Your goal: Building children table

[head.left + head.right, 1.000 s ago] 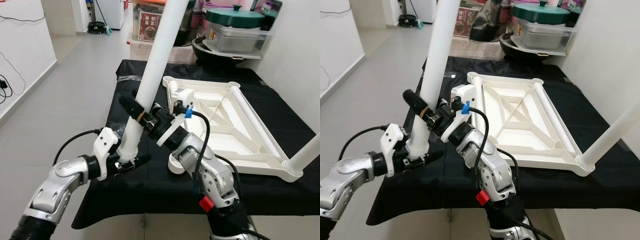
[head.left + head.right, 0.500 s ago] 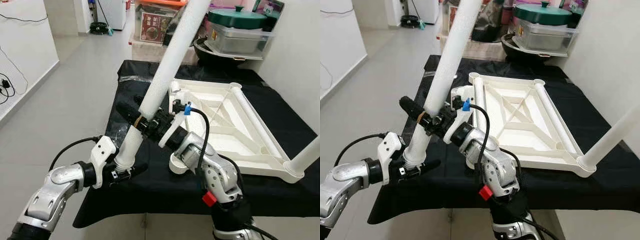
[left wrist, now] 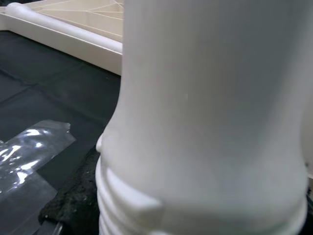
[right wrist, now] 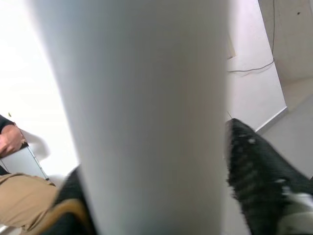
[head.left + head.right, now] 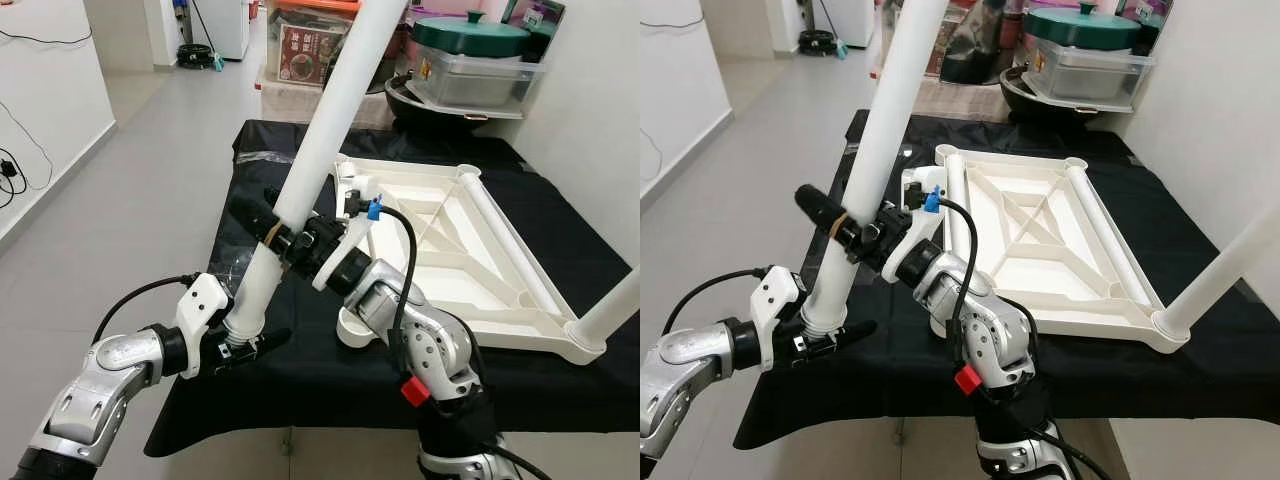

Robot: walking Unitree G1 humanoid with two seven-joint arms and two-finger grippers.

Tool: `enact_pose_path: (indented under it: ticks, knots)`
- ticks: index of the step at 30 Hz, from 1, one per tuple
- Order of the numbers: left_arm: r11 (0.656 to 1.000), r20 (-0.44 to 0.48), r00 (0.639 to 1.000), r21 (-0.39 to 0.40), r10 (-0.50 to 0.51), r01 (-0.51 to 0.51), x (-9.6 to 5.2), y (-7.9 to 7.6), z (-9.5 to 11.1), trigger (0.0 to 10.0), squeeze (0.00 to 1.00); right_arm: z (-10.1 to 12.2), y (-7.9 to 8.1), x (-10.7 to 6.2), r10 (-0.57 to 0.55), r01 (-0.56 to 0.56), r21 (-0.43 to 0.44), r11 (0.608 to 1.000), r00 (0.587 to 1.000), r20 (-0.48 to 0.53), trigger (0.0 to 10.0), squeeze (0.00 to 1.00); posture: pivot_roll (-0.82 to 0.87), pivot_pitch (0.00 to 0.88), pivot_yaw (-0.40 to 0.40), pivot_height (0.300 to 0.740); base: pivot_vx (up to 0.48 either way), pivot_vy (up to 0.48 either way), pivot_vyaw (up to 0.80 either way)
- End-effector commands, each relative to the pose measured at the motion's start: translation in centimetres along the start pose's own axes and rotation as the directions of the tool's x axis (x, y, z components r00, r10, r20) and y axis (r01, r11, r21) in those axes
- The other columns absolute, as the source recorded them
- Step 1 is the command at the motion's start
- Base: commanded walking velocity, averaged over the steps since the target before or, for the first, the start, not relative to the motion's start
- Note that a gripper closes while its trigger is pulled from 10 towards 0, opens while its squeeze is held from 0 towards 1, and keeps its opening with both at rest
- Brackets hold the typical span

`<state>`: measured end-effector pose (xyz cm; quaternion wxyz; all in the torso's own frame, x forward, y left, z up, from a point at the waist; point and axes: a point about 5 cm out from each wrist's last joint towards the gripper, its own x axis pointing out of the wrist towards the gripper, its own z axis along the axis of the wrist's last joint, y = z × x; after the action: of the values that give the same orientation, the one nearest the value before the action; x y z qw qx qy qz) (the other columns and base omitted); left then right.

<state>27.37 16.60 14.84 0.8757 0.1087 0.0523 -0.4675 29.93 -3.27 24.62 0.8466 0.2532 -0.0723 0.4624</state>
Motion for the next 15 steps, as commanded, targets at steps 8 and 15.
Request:
enact_pose_path:
  ticks: [8, 15]
  knots:
    - [0.998, -0.013, 0.999, 0.042, -0.041, 0.041, 0.03, -0.42, 0.19, 10.0, 0.0, 0.37, 0.42, -0.02, 0.02, -0.02, 0.013, 1.0, 1.0, 0.015, 0.0, 0.0, 0.07, 0.0, -0.104, 0.74, 0.0, 0.0, 0.0]
    - [0.998, -0.004, 1.0, 0.062, 0.029, -0.029, 0.15, 0.28, 0.13, 10.0, 0.33, 0.33, 0.4, -0.23, 0.013, -0.013, 0.01, 1.0, 1.0, 0.011, 0.0, 0.0, 0.06, 0.0, -0.098, 0.74, 0.0, 0.0, 0.0]
